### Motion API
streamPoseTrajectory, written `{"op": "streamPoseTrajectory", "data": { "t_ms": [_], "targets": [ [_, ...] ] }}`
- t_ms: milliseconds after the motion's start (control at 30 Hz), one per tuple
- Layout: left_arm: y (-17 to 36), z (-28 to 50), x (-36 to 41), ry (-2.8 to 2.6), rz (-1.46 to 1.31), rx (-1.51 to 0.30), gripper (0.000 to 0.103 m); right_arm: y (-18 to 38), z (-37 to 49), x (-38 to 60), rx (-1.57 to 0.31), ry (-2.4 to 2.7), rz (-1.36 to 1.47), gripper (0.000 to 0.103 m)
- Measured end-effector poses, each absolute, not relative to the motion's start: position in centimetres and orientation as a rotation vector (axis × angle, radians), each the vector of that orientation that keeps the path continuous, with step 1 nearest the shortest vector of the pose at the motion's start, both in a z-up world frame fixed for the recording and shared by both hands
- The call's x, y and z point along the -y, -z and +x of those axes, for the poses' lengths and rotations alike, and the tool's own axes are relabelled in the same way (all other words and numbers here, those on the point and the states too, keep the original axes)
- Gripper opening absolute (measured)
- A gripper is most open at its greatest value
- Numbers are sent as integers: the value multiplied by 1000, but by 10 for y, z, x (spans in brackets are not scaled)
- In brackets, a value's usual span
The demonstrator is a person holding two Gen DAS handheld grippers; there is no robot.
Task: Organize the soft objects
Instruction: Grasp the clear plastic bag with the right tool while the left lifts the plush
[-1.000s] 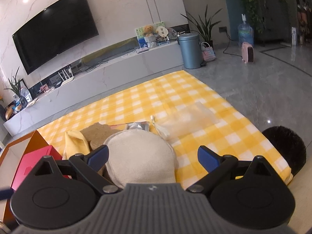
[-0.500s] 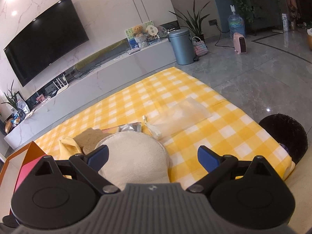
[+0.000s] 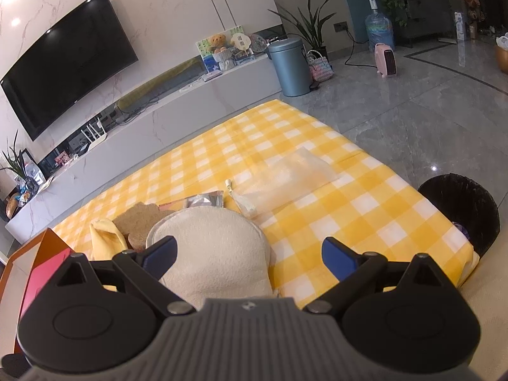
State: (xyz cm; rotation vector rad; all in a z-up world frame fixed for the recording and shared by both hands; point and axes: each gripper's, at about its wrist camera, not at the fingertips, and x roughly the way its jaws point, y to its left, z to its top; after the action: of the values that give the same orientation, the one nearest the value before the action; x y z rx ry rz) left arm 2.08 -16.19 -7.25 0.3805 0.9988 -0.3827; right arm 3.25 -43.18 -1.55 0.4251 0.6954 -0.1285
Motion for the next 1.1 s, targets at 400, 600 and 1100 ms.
{"op": "streamPoseTrajectory", "data": {
  "t_ms": [400, 600, 1100],
  "targets": [
    [66, 14, 122, 424, 280, -991, 43, 41, 53, 388, -996, -70, 252, 89],
    [74, 15, 126, 431, 280, -940, 47, 57, 68, 364, -1098, -44, 108, 89],
    [66, 18, 105, 471, 217, -909, 41, 66, 72, 349, -1098, -54, 41, 68]
  ]
}}
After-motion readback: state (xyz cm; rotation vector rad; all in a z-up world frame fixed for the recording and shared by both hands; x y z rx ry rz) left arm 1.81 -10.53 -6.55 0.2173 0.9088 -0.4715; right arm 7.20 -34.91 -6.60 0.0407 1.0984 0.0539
